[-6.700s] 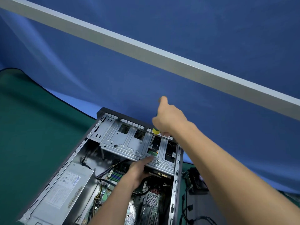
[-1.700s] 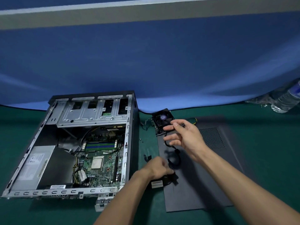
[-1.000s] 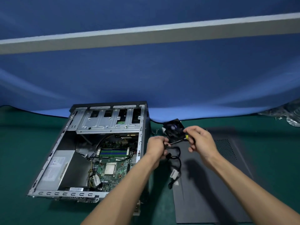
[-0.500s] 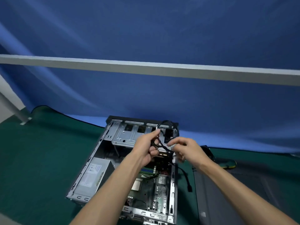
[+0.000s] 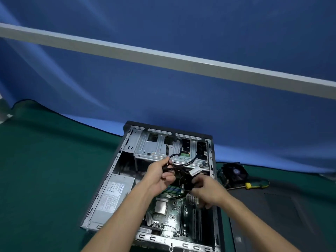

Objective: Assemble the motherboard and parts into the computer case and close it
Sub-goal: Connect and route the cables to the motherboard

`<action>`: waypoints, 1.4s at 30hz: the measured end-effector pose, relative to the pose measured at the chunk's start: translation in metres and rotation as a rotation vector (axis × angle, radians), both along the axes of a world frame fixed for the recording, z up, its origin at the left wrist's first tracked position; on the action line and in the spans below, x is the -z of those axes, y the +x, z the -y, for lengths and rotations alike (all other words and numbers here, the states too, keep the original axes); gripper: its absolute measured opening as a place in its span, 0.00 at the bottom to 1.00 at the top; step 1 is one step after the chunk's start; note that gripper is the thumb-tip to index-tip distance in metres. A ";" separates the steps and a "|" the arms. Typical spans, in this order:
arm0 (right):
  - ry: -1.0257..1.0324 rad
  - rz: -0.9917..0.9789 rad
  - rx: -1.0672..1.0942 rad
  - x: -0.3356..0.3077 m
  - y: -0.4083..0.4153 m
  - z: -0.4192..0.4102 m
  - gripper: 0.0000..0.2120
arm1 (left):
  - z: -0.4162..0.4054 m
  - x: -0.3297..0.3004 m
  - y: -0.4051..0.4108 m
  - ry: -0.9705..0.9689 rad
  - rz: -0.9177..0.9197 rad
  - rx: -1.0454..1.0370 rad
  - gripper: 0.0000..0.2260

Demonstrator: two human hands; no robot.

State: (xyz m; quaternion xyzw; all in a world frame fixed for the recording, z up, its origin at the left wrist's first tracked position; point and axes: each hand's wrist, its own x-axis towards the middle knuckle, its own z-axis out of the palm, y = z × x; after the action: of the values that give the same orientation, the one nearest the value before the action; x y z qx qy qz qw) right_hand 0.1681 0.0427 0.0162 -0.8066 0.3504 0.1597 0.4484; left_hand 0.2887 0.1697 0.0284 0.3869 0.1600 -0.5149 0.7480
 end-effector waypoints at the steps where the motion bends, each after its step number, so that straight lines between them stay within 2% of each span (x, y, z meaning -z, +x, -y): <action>1: -0.060 -0.019 -0.051 0.004 0.000 -0.004 0.04 | -0.003 0.003 0.000 0.001 -0.015 -0.006 0.13; 4: -0.186 0.055 -0.056 0.014 0.001 -0.011 0.13 | -0.009 0.011 0.003 0.028 -0.021 -0.044 0.13; 7: -0.203 0.191 0.038 0.013 0.005 -0.015 0.16 | -0.018 0.019 0.008 0.056 -0.018 -0.094 0.12; 11: -0.012 0.282 0.205 0.003 0.015 -0.017 0.20 | -0.025 0.029 0.011 0.089 0.029 -0.110 0.12; 14: 0.072 0.242 0.084 -0.007 0.019 -0.026 0.23 | -0.021 0.034 0.013 0.081 -0.038 -0.180 0.11; 17: 0.144 0.311 0.001 -0.010 0.023 -0.038 0.24 | -0.019 0.036 0.015 0.026 -0.146 -0.251 0.10; 20: 0.008 0.311 -0.073 -0.003 0.027 -0.041 0.23 | -0.022 0.040 0.016 -0.027 -0.234 -0.295 0.10; 28: -0.296 0.003 -0.528 0.012 0.032 -0.036 0.18 | -0.026 0.045 0.017 -0.139 -0.271 -0.231 0.14; 31: -0.368 -0.047 -0.530 0.016 0.031 -0.032 0.09 | -0.023 0.045 0.016 -0.120 -0.243 -0.217 0.13; 33: -0.369 -0.026 -0.436 0.018 0.029 -0.027 0.05 | -0.022 0.045 0.015 -0.112 -0.249 -0.226 0.12; 35: -0.135 0.050 -0.195 0.014 0.028 -0.023 0.08 | -0.019 0.044 0.013 -0.124 -0.265 -0.250 0.12; 38: 0.431 0.161 0.200 0.006 0.029 -0.021 0.16 | -0.016 0.043 0.010 -0.168 -0.271 -0.229 0.14; 40: 0.584 0.169 0.283 0.003 0.031 -0.020 0.22 | -0.016 0.045 0.008 -0.195 -0.292 -0.198 0.14; 42: 0.633 0.141 0.322 0.003 0.035 -0.024 0.22 | -0.016 0.047 0.004 -0.203 -0.294 -0.151 0.14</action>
State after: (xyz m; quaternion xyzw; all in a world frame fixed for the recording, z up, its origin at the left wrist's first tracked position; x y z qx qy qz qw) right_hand 0.2033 0.0671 0.0133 -0.5715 0.3742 0.1317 0.7184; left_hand 0.2928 0.1861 -0.0185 0.2167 0.2435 -0.5217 0.7884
